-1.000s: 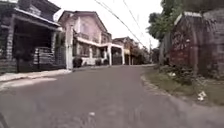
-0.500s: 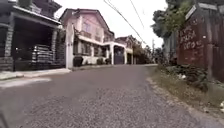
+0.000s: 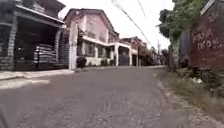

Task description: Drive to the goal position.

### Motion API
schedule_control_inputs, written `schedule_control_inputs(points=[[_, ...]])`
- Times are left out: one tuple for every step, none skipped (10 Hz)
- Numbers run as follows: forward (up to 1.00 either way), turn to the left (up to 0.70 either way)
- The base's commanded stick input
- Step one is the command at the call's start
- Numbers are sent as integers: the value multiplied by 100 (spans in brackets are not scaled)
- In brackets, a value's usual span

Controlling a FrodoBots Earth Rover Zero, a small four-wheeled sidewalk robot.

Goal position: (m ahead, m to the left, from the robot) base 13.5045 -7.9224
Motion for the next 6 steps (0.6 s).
schedule_control_inputs(points=[[85, 9], [85, 9], [85, 9], [85, 9], [85, 9], [85, 9]])
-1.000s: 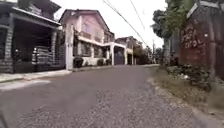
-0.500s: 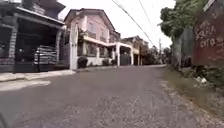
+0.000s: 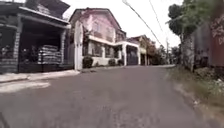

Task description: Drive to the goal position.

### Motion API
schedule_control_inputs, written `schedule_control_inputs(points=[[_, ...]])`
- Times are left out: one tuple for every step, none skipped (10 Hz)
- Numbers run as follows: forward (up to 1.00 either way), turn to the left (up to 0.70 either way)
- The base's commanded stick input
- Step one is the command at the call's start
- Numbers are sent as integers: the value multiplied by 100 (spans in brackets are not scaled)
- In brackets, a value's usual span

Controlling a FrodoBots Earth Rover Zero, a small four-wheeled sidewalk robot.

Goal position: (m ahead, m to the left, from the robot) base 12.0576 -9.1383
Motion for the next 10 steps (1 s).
schedule_control_inputs(points=[[85, 9], [85, 9], [85, 9], [85, 9], [85, 9], [85, 9], [85, 9], [85, 9], [85, 9], [85, 9]])
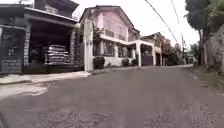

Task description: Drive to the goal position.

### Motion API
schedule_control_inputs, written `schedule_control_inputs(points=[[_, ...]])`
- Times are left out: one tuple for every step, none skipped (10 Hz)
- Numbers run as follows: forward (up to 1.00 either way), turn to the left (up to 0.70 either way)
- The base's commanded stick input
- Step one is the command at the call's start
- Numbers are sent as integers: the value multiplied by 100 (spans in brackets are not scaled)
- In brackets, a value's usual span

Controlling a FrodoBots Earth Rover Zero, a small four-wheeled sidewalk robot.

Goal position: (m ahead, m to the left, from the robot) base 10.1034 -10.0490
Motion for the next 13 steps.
schedule_control_inputs(points=[[85, -5], [85, -25], [85, -25], [85, -25], [85, -25], [85, -25], [85, -25], [85, -25], [85, -25], [85, -25], [85, -25], [85, -25], [85, -25]])
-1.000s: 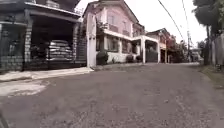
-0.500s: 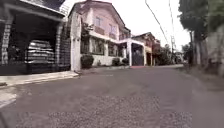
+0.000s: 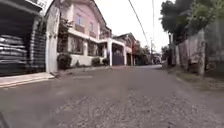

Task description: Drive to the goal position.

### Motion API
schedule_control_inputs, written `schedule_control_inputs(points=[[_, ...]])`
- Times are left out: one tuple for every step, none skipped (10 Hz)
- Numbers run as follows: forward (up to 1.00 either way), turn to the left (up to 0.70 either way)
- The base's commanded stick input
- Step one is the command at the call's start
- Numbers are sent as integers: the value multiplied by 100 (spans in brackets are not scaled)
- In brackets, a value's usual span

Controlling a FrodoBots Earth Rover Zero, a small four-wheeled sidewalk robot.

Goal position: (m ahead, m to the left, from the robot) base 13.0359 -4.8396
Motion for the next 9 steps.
schedule_control_inputs(points=[[85, -12], [85, 9], [85, 9], [85, 9], [85, 9], [85, 9], [85, 9], [85, 9], [85, 9]])
